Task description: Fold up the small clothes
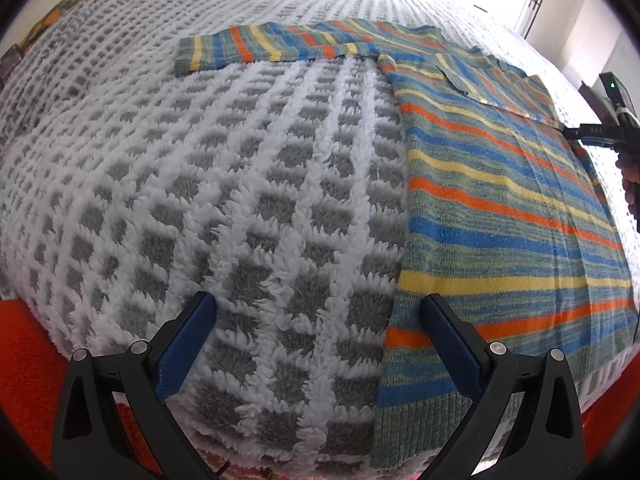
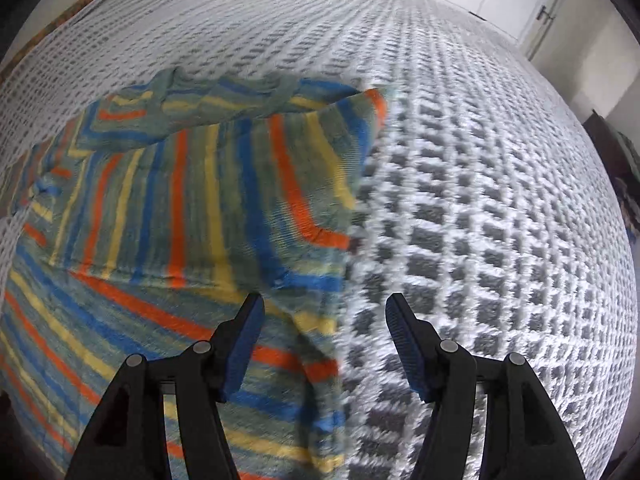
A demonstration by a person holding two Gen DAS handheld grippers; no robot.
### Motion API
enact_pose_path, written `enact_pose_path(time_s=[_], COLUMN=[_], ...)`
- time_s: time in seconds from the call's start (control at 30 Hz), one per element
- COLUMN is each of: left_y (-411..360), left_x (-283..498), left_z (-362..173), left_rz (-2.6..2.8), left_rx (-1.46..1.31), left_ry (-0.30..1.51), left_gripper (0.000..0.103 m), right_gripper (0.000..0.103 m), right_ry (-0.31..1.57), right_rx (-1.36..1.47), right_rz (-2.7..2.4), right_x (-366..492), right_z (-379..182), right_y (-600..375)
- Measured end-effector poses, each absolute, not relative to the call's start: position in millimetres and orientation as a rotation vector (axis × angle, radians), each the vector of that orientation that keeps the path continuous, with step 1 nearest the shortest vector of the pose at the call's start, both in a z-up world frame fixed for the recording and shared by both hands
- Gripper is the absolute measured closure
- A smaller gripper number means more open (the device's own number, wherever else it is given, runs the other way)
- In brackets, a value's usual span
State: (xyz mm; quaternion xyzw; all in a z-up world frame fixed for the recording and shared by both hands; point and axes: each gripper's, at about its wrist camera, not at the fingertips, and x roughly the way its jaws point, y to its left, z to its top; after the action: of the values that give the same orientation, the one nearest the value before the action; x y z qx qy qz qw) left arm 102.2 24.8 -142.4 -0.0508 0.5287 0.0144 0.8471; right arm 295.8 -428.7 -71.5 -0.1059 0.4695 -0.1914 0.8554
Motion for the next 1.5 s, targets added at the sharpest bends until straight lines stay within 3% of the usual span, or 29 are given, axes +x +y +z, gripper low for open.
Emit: enact_pose_path(time_s=[0.2,0.43,0.6,0.73,0.8,0.83,0.9,1.0,1.17,1.37,1.5], left_y=[28,28,27,26,26,25,26,26,24,25,25], left_x=[104,105,105,105,104,104,103,103,104,105,108], left_z=[-144,-145,-145,-145,-144,-144,-144,-146,-146,-146,-146], left_rz=[0.028,0.028,0.031,0.032,0.029,0.028,0.023,0.026,0.035,0.031,0.031], left_rx=[-0.123,-0.129,-0.121,-0.118,-0.113,-0.113,-0.115,-0.116,-0.109,-0.109,-0.111], left_ry=[1.118,1.121,1.119,1.118,1.118,1.118,1.117,1.118,1.119,1.125,1.131], left_gripper=[0.001,0.001,0.001,0.001,0.001,0.001,0.001,0.001,0.001,0.001,0.000], right_gripper=[0.040,0.040,0.040,0.041,0.048,0.061,0.070,0.064,0.061,0.063,0.064], right_ry=[0.938,0.732,0.737,0.894,0.943,0.944,0.894,0.849,0.957,1.181,1.058], right_rx=[-0.003,0.194,0.341,0.506,0.496,0.492,0.490,0.411,0.273,0.200,0.097], right_rz=[-0.514,-0.333,-0.136,0.027,-0.098,-0.178,-0.286,-0.251,-0.088,-0.154,-0.376], right_x=[259,244,282,307,311,307,298,303,356,415,414], right_z=[-76,-31,-18,-62,-84,-90,-86,-64,-47,-95,-79], right_y=[-485,-481,-455,-438,-450,-458,-469,-451,-396,-415,-465])
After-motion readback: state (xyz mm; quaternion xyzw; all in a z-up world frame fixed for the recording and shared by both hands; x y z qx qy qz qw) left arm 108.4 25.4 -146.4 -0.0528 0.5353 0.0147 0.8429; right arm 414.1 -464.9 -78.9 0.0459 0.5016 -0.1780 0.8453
